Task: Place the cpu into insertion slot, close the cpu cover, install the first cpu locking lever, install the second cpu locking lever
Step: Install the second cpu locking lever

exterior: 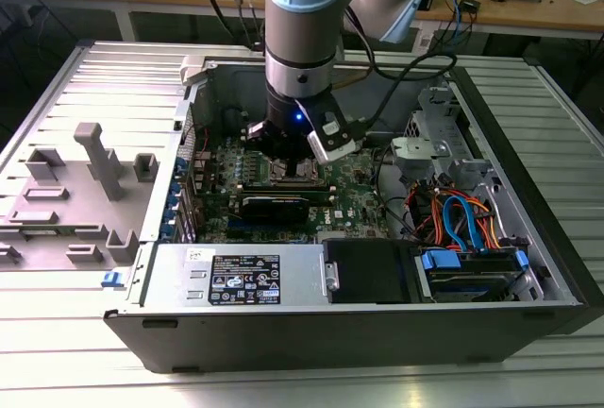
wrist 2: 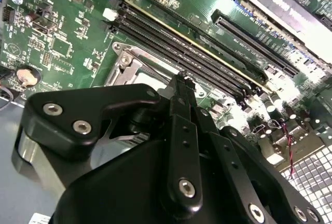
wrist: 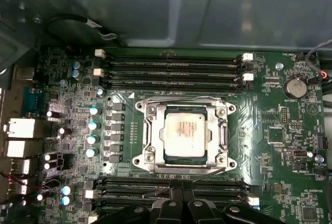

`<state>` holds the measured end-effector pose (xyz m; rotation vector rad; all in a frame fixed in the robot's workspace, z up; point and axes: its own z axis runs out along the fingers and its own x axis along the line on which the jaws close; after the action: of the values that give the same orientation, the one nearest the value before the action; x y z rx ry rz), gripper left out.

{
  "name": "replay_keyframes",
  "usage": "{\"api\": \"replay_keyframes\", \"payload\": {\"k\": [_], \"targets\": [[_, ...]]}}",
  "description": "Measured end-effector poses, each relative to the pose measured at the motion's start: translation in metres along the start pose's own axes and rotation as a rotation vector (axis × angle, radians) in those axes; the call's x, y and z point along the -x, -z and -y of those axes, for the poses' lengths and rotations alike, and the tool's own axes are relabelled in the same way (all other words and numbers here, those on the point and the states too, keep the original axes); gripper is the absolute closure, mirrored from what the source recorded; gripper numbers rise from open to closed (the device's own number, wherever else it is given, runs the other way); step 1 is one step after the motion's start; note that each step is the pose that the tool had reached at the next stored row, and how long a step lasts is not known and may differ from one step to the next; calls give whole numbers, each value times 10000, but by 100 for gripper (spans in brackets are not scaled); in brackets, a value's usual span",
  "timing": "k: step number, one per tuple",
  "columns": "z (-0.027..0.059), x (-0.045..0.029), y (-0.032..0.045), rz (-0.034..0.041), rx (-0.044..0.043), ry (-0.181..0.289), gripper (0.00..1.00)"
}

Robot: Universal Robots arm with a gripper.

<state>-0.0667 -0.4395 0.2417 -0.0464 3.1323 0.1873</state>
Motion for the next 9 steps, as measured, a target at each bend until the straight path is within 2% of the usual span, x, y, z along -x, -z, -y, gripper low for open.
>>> {"api": "replay_keyframes", "payload": {"k": [3,9], "targets": [[23,-29,-18,2,62,-3,89],[90,-106,-50,3,110,-2,89]]}}
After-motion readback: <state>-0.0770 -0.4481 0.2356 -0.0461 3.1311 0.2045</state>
